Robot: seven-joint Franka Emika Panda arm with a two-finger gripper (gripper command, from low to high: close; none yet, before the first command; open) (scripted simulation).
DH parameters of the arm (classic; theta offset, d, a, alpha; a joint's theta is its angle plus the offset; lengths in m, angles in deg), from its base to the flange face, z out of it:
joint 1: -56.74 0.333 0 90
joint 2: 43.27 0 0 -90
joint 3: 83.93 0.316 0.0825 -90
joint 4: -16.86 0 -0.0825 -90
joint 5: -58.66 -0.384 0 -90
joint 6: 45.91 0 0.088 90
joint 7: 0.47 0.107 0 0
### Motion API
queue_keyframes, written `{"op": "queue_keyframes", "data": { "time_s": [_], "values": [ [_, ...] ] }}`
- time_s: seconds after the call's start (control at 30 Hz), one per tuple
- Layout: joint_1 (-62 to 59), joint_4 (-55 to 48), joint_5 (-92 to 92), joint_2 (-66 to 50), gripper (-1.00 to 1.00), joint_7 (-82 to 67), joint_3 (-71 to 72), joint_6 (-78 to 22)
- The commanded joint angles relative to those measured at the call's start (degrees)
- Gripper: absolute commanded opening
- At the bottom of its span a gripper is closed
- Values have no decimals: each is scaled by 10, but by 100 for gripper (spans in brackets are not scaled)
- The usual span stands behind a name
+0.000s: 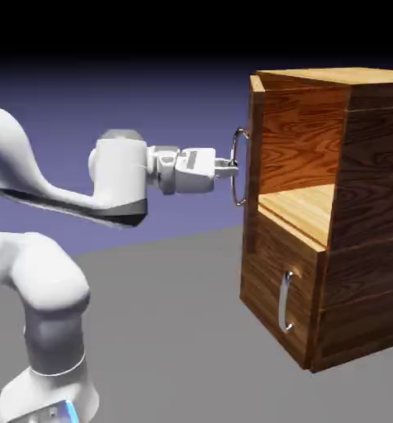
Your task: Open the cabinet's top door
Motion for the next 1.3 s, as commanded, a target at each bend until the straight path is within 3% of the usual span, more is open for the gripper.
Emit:
{"op": "queue_keyframes", "data": {
  "time_s": [0.0, 0.3, 0.6, 1.0, 1.27],
  "values": [
    [1, 4, -26, 5, -100, -8, 17, -15],
    [29, -1, -250, 5, -100, -52, 182, -181],
    [7, -101, -444, -95, -100, -41, 369, -390],
    [-176, -329, -579, -281, -100, 16, 618, -662],
    [-339, -444, -612, -344, -100, 44, 782, -771]
  ]
}}
